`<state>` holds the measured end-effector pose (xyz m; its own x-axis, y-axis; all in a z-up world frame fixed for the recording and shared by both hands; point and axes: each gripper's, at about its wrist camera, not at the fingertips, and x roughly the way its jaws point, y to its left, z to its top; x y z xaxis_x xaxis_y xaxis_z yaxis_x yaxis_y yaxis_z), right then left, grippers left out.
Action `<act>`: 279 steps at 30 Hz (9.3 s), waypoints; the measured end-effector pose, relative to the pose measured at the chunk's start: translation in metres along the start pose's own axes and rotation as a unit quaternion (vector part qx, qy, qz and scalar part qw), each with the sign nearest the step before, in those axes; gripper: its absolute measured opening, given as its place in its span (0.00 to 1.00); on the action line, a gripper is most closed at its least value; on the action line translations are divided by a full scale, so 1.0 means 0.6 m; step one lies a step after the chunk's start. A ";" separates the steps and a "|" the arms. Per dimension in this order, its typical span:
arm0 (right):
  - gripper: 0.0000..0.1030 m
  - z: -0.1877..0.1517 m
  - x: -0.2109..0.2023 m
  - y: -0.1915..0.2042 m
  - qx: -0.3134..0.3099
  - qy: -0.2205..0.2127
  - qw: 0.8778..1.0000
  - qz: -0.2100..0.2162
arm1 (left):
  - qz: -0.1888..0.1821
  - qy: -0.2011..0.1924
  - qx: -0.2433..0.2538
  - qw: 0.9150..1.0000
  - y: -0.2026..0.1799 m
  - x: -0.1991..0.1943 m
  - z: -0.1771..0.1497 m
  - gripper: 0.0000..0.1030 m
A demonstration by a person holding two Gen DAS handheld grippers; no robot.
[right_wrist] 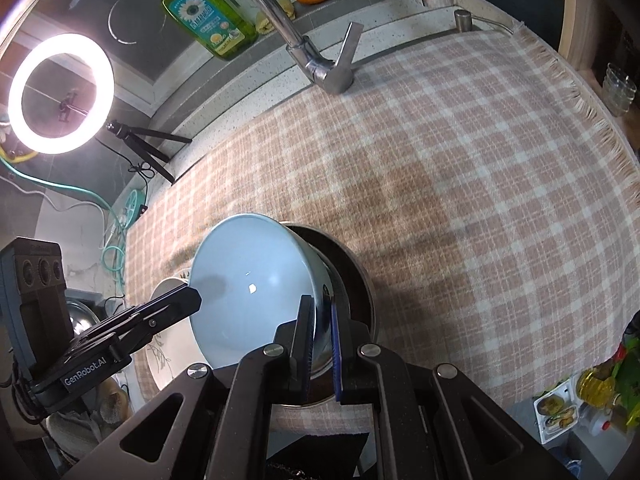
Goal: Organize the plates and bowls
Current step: 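Lower the light blue bowl into the nested steel bowls with both grippers, then grip the rim of the nested bowl stack with both grippers, then lift the nested bowl stack and carry it toward the plate stack, then lower the nested bowl stack onto the white plate stack with both grippers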
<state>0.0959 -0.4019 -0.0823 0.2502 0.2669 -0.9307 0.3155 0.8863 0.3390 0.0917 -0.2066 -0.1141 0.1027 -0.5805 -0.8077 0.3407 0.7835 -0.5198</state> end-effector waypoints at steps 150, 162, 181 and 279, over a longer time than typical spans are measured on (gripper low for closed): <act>0.10 -0.015 0.049 -0.056 -0.083 -0.009 0.996 0.039 | 0.096 -0.090 -0.090 0.987 0.014 0.028 -0.100 0.11; 0.10 -0.014 0.032 -0.054 -0.085 -0.022 0.995 0.040 | 0.091 -0.095 -0.084 0.988 0.009 0.019 -0.099 0.11; 0.10 0.000 -0.007 -0.005 -0.111 -0.039 0.991 0.059 | 0.096 -0.131 -0.090 0.983 0.003 -0.041 -0.102 0.11; 0.13 -0.070 0.128 0.244 -0.226 0.070 0.966 0.107 | 0.143 -0.172 -0.233 0.946 0.204 -0.169 -0.212 0.09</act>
<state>0.1230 -0.2358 -0.1100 0.1298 0.4819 -0.8666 -0.1694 0.8719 0.4595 0.0043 -0.0238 -0.1310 0.4545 -0.3043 -0.8371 -0.1881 0.8858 -0.4242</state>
